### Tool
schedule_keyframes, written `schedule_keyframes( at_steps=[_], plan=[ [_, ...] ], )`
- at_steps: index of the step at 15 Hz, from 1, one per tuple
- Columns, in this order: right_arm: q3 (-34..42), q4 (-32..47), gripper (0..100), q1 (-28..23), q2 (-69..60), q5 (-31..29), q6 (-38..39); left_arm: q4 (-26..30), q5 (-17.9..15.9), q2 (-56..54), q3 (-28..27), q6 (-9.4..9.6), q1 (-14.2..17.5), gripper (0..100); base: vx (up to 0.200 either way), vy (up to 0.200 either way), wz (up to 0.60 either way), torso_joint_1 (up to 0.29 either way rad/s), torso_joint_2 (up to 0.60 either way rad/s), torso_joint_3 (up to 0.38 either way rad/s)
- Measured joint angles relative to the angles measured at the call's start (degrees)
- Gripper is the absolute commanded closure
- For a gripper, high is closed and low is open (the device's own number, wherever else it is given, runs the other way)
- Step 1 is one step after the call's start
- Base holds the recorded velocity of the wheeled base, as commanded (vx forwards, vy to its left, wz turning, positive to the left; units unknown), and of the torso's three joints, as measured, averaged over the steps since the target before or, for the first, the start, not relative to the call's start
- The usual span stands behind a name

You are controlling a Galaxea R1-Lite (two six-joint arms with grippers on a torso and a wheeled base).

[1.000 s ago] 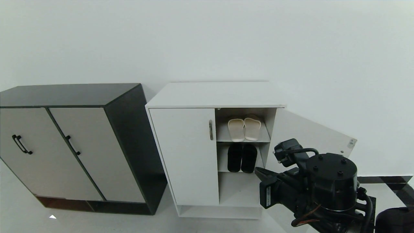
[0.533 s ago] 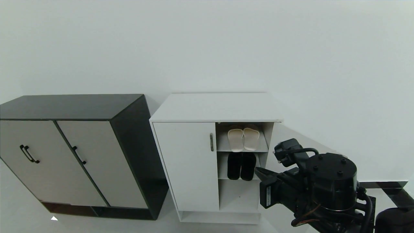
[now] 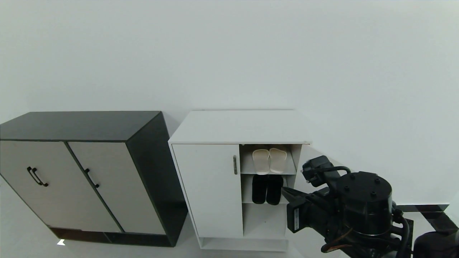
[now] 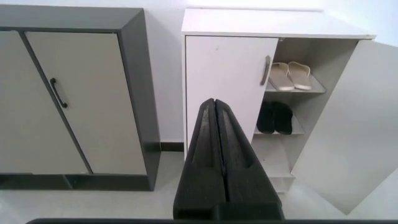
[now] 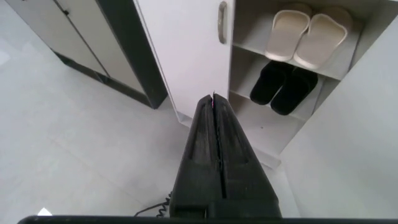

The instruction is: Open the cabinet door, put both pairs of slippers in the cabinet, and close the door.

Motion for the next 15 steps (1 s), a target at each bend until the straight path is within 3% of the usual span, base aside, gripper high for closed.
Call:
schedule_keyframes(
  at_steps=[5, 11, 15],
  plan=[
    [0.41, -0.38, 100, 0.07, 0.44, 0.01, -0.17, -0.02, -0.02, 0.00, -0.01, 0.00, 0.02, 100, 0.000, 0.000, 0.00, 0.000, 0.00, 0.000],
    [0.50, -0.43, 100, 0.07, 0.55, 0.04, -0.17, 0.00, -0.02, 0.00, 0.02, -0.02, 0.00, 100, -0.200, 0.000, 0.00, 0.005, 0.00, 0.000],
    [0.50, -0.38, 100, -0.54, 0.83, 0.01, -0.66, -0.02, -0.02, 0.00, -0.01, -0.02, 0.00, 100, 0.000, 0.000, 0.00, 0.000, 0.00, 0.000]
  ],
)
